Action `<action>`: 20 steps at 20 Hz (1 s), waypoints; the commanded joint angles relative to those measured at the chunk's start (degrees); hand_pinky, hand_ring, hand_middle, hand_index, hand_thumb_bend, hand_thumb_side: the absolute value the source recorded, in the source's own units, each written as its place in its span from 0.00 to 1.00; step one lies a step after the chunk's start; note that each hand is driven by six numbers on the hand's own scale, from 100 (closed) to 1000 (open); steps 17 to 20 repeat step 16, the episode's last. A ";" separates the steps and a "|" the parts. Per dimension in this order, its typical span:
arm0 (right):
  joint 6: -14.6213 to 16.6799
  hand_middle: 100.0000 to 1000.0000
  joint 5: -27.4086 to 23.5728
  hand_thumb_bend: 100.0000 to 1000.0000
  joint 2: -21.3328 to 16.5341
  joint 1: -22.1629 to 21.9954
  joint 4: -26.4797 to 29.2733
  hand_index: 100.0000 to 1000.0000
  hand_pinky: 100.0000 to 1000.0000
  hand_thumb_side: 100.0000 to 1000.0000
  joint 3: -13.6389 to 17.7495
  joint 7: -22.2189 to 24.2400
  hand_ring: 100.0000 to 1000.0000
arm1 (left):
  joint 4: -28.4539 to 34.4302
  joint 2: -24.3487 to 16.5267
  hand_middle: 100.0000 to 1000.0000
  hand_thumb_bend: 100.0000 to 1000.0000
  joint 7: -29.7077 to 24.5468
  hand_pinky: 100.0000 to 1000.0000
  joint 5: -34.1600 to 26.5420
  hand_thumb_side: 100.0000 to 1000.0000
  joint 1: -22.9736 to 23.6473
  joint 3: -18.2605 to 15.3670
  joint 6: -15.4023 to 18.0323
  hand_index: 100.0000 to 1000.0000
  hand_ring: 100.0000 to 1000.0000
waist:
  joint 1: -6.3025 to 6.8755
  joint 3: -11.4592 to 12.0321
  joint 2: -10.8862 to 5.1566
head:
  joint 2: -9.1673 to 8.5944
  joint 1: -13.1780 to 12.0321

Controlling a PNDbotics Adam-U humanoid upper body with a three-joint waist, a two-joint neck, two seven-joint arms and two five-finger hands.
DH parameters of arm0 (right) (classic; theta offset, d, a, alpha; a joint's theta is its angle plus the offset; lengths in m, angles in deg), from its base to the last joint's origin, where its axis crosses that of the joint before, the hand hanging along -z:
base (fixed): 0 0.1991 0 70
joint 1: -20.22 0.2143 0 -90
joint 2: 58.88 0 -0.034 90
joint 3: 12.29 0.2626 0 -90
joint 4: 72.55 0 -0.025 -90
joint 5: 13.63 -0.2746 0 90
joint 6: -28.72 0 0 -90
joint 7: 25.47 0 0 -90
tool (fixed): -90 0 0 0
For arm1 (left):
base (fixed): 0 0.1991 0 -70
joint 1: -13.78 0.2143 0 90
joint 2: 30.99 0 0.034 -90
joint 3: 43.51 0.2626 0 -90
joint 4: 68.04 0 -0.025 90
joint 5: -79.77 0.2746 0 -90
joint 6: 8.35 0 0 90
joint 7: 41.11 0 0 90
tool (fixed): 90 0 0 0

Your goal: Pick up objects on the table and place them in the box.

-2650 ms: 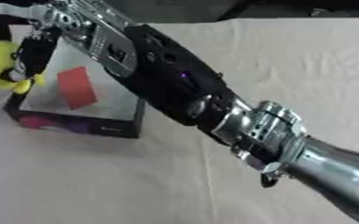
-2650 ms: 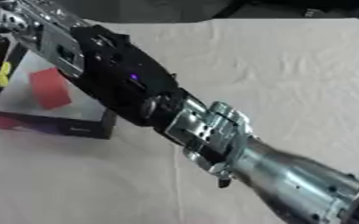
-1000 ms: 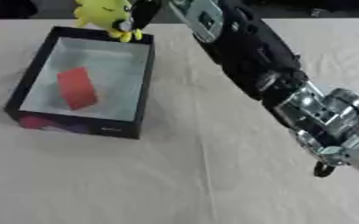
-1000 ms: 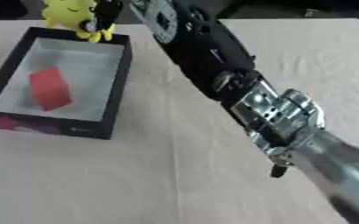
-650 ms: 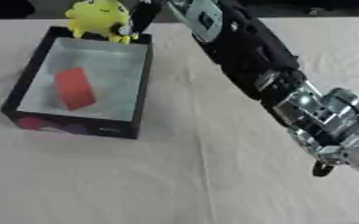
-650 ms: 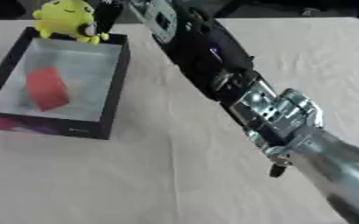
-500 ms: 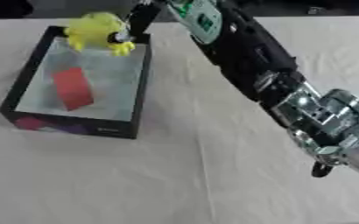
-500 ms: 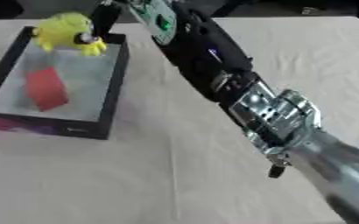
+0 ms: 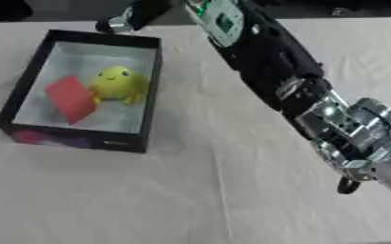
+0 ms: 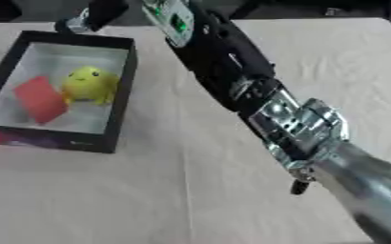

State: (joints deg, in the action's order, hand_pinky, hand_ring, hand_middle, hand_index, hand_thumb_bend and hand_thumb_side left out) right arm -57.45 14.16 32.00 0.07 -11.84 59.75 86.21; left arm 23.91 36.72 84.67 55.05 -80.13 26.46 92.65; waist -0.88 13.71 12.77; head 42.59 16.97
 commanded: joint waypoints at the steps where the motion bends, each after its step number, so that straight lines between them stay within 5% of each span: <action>1: -3.64 0.82 -6.97 0.38 -4.86 1.60 6.83 0.88 0.95 0.40 0.81 -1.87 0.90 | 1.10 -1.87 0.74 0.47 0.24 0.79 0.50 0.64 0.21 -1.21 0.16 0.82 0.69 | 0.37 -0.40 -1.27 | 0.17 -1.84; 6: -10.70 0.79 -20.60 0.17 -15.12 -2.77 20.05 0.86 0.95 0.36 2.60 -5.69 0.88 | 1.46 -1.80 0.74 0.47 0.77 0.79 0.97 0.64 1.40 -1.78 0.27 0.82 0.69 | 0.13 -2.05 -1.89 | 0.50 -4.90; 7: -12.04 0.79 -23.21 0.06 -17.23 -4.15 22.28 0.87 0.96 0.32 3.12 -6.48 0.88 | 1.56 -1.78 0.74 0.47 0.88 0.79 1.06 0.64 1.55 -1.87 0.28 0.82 0.69 | 0.06 -2.39 -1.98 | 0.47 -5.41; 10: -14.58 0.80 -32.65 0.01 -23.88 -10.16 28.64 0.89 0.98 0.32 5.70 -9.37 0.89 | 2.25 -1.74 0.75 0.47 1.15 0.79 1.49 0.64 1.87 -2.04 0.38 0.82 0.68 | -0.16 -3.53 -2.06 | 0.44 -6.74; 16: -15.41 0.75 -45.71 0.21 -32.34 -23.10 37.81 0.84 0.98 0.19 10.95 -18.92 0.85 | 3.94 -1.35 0.75 0.47 0.96 0.79 2.53 0.64 1.41 -1.40 -0.14 0.82 0.68 | -0.26 -5.33 -1.72 | 0.98 -9.11; 20: -15.41 0.75 -45.71 0.21 -32.34 -23.10 37.81 0.84 0.98 0.19 10.95 -18.92 0.85 | 3.94 -1.35 0.75 0.47 0.96 0.79 2.53 0.64 1.41 -1.40 -0.14 0.82 0.68 | -0.26 -5.33 -1.72 | 0.98 -9.11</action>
